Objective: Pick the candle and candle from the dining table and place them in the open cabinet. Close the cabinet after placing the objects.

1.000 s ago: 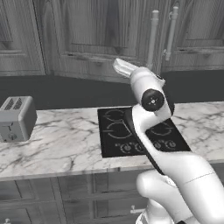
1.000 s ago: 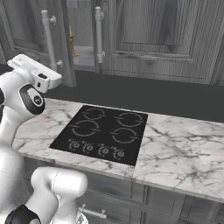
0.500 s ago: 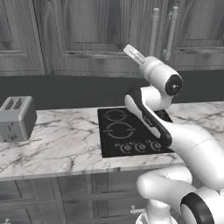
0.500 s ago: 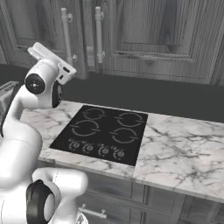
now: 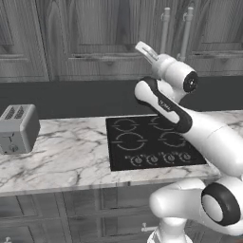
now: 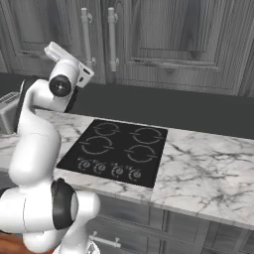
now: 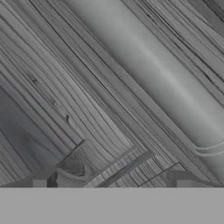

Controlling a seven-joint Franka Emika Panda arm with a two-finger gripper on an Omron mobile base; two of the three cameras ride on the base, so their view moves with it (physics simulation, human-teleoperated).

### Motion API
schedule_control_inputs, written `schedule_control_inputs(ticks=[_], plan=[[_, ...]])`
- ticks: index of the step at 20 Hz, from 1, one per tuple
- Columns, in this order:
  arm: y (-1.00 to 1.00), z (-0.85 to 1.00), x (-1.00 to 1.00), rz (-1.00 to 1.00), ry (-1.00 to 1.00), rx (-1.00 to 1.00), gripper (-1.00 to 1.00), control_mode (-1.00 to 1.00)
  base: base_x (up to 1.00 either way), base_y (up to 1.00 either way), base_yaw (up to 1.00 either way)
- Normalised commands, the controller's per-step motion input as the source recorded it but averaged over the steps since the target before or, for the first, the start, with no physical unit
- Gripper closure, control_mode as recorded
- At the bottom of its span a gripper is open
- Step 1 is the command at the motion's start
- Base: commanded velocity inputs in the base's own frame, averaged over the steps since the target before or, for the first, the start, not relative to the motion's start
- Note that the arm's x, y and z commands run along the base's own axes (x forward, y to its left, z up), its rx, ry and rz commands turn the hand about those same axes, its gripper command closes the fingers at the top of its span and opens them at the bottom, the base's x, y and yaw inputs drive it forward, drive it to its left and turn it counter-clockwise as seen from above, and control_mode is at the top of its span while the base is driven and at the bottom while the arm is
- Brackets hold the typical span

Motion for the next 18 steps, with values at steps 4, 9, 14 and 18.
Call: schedule_control_inputs(ticks=[4, 9, 14, 18], plan=[[-0.01, 0.04, 0.46, 0.06, 0.05, 0.00, -1.00, -1.00, 0.00, 0.00, 0.00], [-0.01, 0.00, 0.47, 0.06, 0.09, 0.00, -1.00, -1.00, 0.00, 0.00, 0.00], [0.00, 0.00, 0.42, 0.04, 0.12, -0.01, -1.00, -1.00, 0.00, 0.00, 0.00], [0.00, 0.00, 0.20, 0.00, 0.06, -0.01, -1.00, -1.00, 0.00, 0.00, 0.00]])
